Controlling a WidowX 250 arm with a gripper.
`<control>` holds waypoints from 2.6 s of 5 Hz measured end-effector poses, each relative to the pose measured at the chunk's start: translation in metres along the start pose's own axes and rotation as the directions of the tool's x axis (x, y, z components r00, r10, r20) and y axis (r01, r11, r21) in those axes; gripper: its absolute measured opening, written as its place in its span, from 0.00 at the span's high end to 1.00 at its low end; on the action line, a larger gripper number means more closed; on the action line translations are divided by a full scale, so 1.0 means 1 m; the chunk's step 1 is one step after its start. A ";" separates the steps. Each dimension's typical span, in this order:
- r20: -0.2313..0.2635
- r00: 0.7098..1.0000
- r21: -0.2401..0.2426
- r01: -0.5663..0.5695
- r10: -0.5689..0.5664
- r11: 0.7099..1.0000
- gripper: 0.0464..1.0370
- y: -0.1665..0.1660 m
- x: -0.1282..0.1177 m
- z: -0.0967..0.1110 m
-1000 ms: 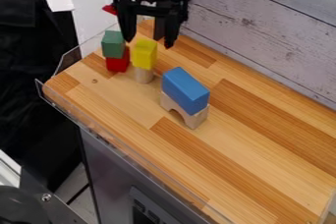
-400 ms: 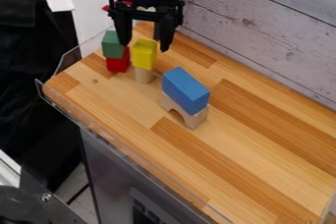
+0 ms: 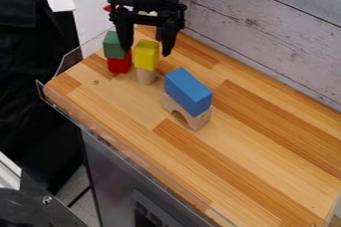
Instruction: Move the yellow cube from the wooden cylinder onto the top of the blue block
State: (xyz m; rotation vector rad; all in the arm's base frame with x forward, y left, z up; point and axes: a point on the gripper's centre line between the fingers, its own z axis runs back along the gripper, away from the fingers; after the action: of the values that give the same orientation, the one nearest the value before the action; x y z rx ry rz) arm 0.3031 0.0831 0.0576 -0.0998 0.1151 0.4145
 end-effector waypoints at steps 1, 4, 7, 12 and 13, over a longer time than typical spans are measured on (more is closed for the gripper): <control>-0.017 1.000 -0.001 -0.007 0.007 1.000 0.09 0.000 0.000 -0.005; -0.030 0.999 0.002 -0.037 0.037 0.999 0.50 -0.002 -0.001 -0.009; 0.139 0.976 -0.017 0.174 -0.170 0.985 0.50 -0.042 -0.034 0.055; 0.035 0.944 -0.050 0.329 -0.328 0.943 0.50 -0.078 -0.070 0.027; 0.025 0.944 -0.044 0.330 -0.329 0.943 0.50 -0.079 -0.070 0.025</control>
State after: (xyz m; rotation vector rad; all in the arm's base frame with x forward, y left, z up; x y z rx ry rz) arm 0.2739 -0.0130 0.0973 -0.1596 0.0693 0.0829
